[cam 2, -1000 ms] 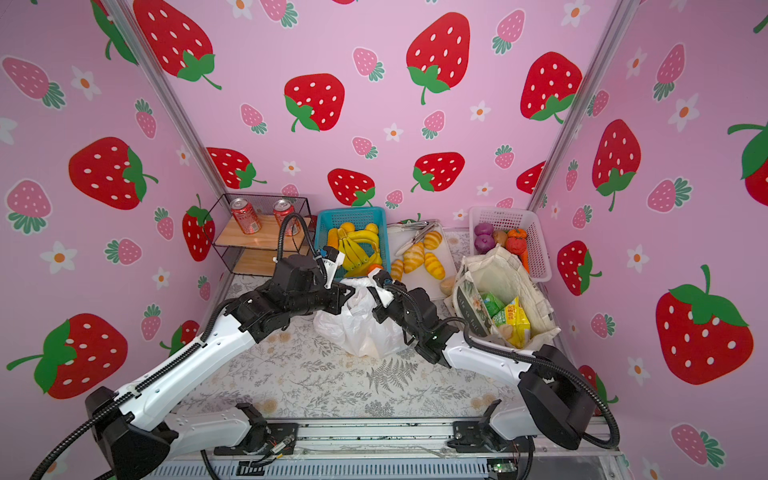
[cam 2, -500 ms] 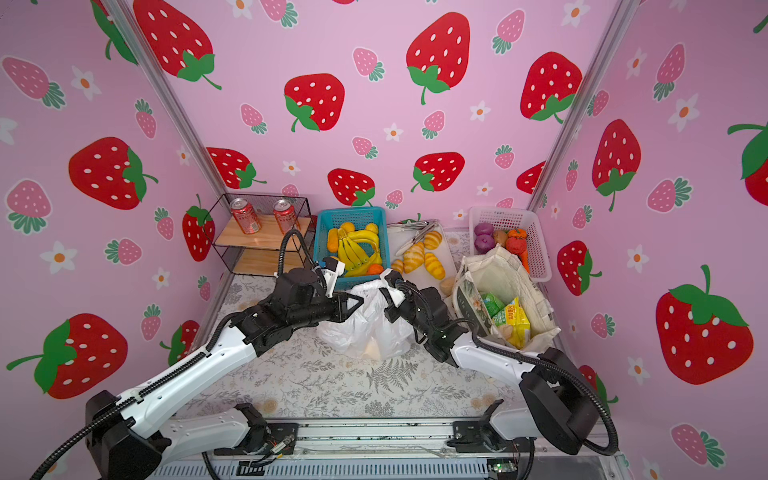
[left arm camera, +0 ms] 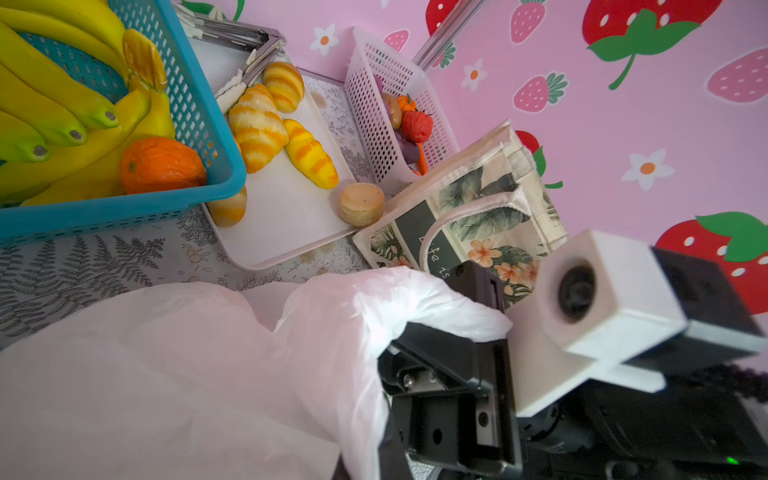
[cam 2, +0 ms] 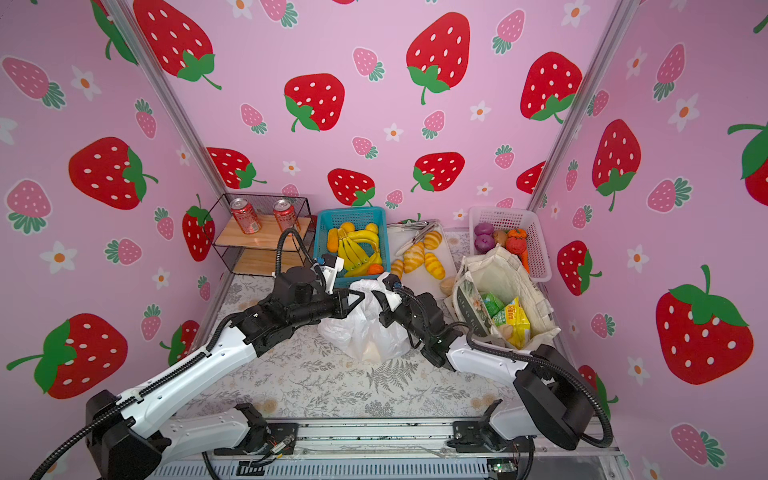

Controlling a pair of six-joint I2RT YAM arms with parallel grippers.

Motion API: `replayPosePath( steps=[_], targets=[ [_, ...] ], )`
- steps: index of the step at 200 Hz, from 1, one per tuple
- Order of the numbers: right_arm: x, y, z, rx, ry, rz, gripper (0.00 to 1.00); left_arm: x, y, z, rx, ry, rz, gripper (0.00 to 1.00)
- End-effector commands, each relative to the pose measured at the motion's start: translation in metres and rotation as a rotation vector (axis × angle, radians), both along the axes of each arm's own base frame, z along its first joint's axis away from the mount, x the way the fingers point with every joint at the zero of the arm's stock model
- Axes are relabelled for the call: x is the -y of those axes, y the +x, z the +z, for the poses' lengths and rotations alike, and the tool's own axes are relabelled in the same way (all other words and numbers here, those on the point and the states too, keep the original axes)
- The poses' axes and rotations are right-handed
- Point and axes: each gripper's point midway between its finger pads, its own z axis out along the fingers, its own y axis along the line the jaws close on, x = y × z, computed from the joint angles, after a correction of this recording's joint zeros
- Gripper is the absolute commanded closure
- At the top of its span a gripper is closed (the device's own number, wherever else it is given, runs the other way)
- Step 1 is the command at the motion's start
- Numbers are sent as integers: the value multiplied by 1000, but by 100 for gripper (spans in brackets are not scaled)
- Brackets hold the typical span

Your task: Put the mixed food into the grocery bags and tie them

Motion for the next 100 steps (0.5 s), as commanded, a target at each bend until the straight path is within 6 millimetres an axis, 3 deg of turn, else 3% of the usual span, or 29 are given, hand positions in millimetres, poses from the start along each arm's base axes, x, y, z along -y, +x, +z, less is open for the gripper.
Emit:
replayPosePath(
  steps=[1, 49, 100],
  targets=[
    [-8, -2, 28, 25, 91, 29, 100, 13, 0, 31, 42, -116, 0, 100],
    [1, -14, 53, 69, 158, 178, 100, 36, -7, 45, 82, -157, -19, 100],
    [19, -25, 51, 74, 221, 298, 100, 67, -17, 31, 77, -177, -69, 100]
  ],
)
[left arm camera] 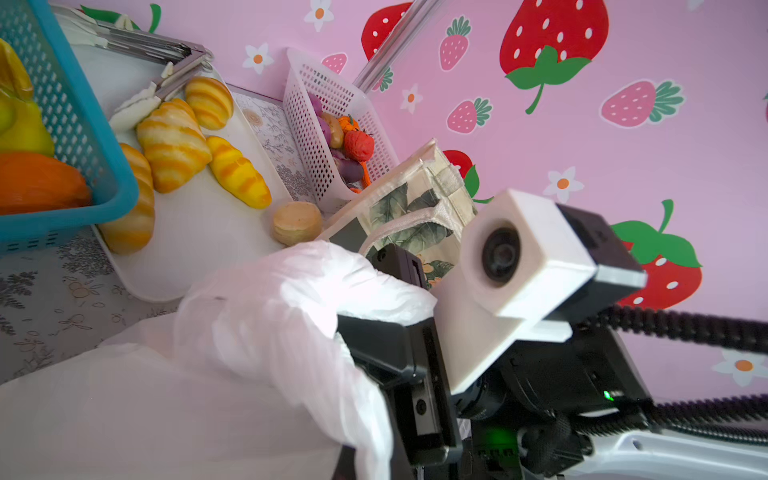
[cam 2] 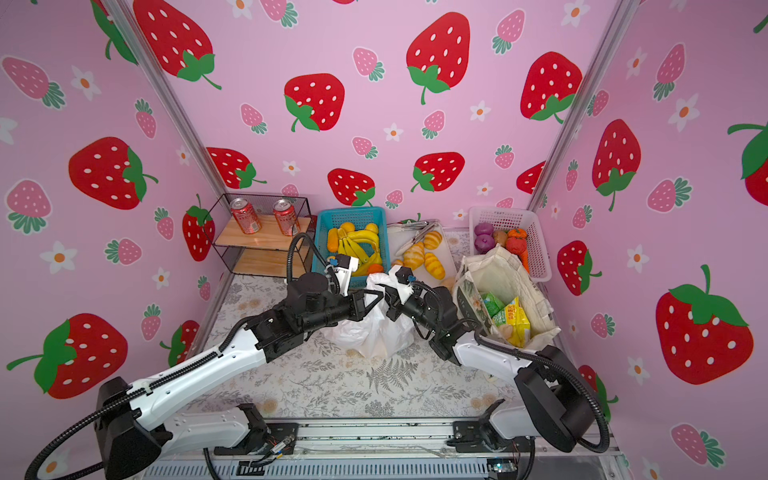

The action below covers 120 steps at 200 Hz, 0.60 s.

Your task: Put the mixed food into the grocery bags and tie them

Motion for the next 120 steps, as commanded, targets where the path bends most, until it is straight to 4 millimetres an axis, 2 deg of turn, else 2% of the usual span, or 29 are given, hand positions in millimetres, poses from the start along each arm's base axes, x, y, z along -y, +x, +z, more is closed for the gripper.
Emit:
replayPosePath(
  steps=[1, 19, 34, 37, 69, 108, 120],
  targets=[
    [4, -23, 24, 49, 98, 127, 100, 16, -2, 10, 28, -57, -17, 100],
    [12, -23, 30, 49, 136, 140, 100, 20, -2, 1, 30, -43, -23, 100],
    [16, -21, 33, 52, 162, 144, 100, 18, -1, -8, 41, -20, -19, 96],
    [17, -21, 33, 51, 165, 146, 100, 18, -1, -9, 46, -14, -19, 90],
    [14, -20, 35, 38, 207, 175, 100, 12, -4, -20, 102, 61, -42, 70],
    [13, -15, 33, 27, 224, 166, 100, -9, -12, -9, 164, 129, -80, 53],
    [12, -14, 34, 25, 233, 169, 100, -19, -14, -5, 174, 145, -85, 43]
  ],
)
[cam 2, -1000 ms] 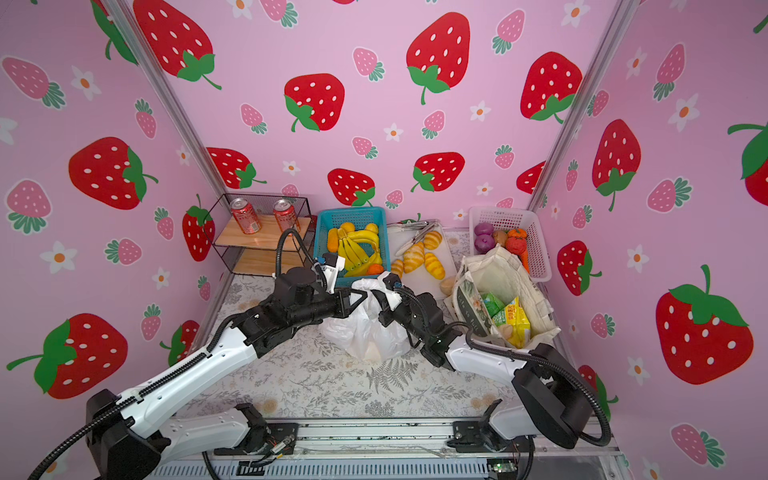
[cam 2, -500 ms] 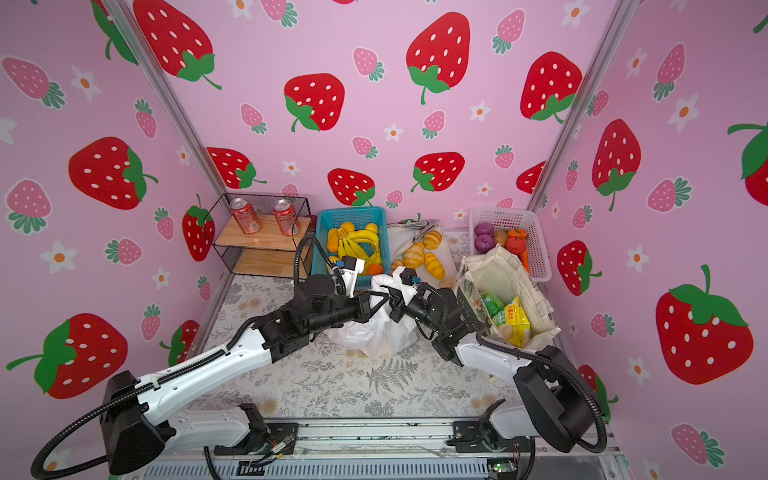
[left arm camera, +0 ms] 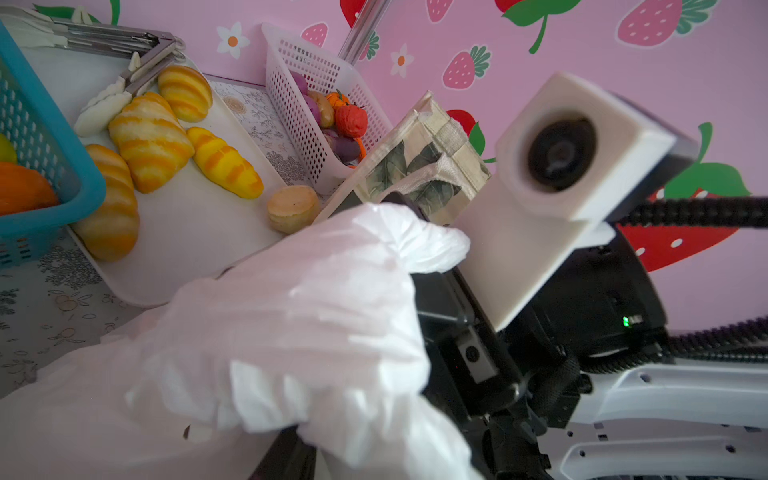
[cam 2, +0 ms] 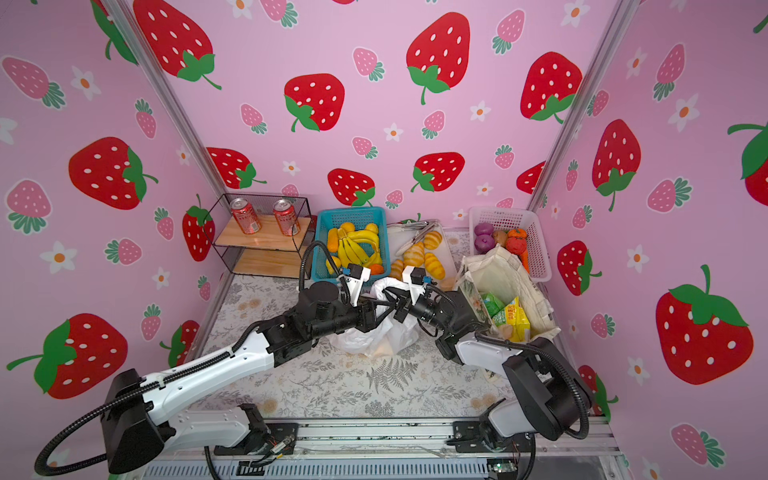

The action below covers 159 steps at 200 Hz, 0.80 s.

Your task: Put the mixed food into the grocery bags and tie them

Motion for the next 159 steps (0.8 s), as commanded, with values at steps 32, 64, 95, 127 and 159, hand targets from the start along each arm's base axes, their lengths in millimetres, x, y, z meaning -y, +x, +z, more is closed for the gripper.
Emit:
replayPosePath(
  steps=[32, 64, 95, 127, 159],
  targets=[
    [0, -1, 26, 28, 105, 26, 100, -51, -7, 27, 77, 43, -4, 26],
    [-1, 4, 27, 7, 122, 16, 100, -83, -3, 32, 70, 1, 70, 29],
    [-6, 9, 31, -12, 146, 3, 100, -78, 1, 21, 19, -36, 66, 53],
    [-14, 13, 37, -43, 174, 24, 100, -51, -6, 12, -9, -93, 3, 73],
    [-24, 6, 44, -42, 162, 117, 100, -29, -10, 13, 36, -105, -12, 81]
  ],
)
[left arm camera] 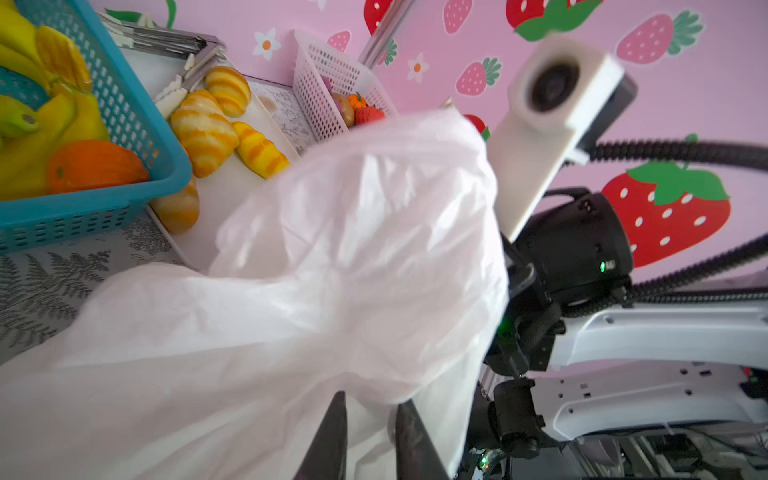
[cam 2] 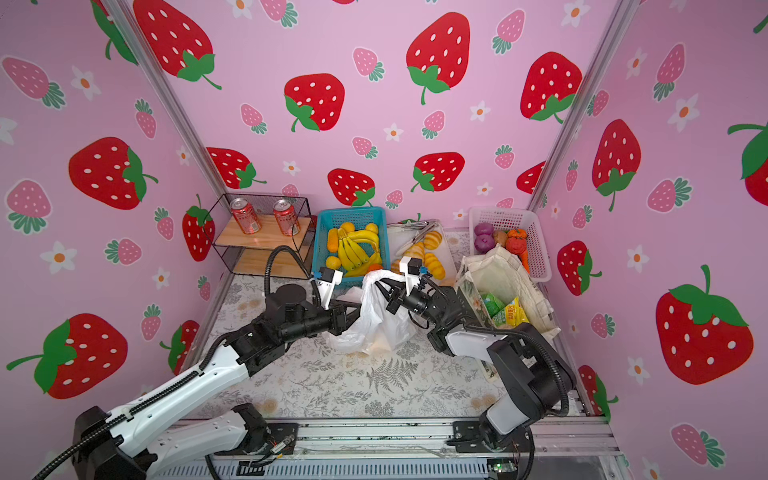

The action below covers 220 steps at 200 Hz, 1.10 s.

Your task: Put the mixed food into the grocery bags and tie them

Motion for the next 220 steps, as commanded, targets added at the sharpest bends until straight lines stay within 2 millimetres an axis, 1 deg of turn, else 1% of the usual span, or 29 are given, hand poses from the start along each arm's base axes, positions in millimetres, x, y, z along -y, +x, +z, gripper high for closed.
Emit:
replayPosePath(
  steps=[1, 17, 44, 71, 85, 115, 135, 151, 168, 181, 195, 206, 220],
  targets=[
    [-4, -11, 28, 41, 61, 81, 100, 16, 1, 26, 81, -80, -5, 81],
    [-7, -18, 29, 60, 27, 140, 100, 27, 1, 26, 88, -73, -17, 82],
    [-4, -27, 28, 72, 8, 200, 100, 43, 0, 26, 95, -78, -50, 81],
    [-2, -35, 20, 65, 8, 250, 100, 46, 0, 18, 91, -55, -66, 77],
    [1, -36, 14, 55, 8, 255, 100, 44, -3, 17, 104, -36, -81, 71],
    [4, -36, 1, 47, -9, 247, 100, 27, -13, 18, 172, 31, -90, 52],
    [5, -36, -4, 50, -22, 246, 100, 7, -17, 25, 224, 70, -64, 45],
    [5, -37, -5, 55, -31, 247, 100, -12, -14, 30, 246, 79, -12, 44],
    [4, -37, -6, 58, -36, 246, 100, -33, -6, 32, 242, 74, 62, 43],
    [4, -36, -4, 58, -32, 247, 100, -48, 3, 28, 222, 78, 119, 44],
    [3, -35, -2, 54, -22, 251, 100, -62, 13, 16, 176, 107, 182, 46],
    [3, -35, 1, 52, -9, 256, 100, -66, 17, 8, 144, 120, 205, 48],
    [1, -34, 2, 43, 0, 261, 100, -61, 19, 2, 131, 112, 189, 53]
  ],
)
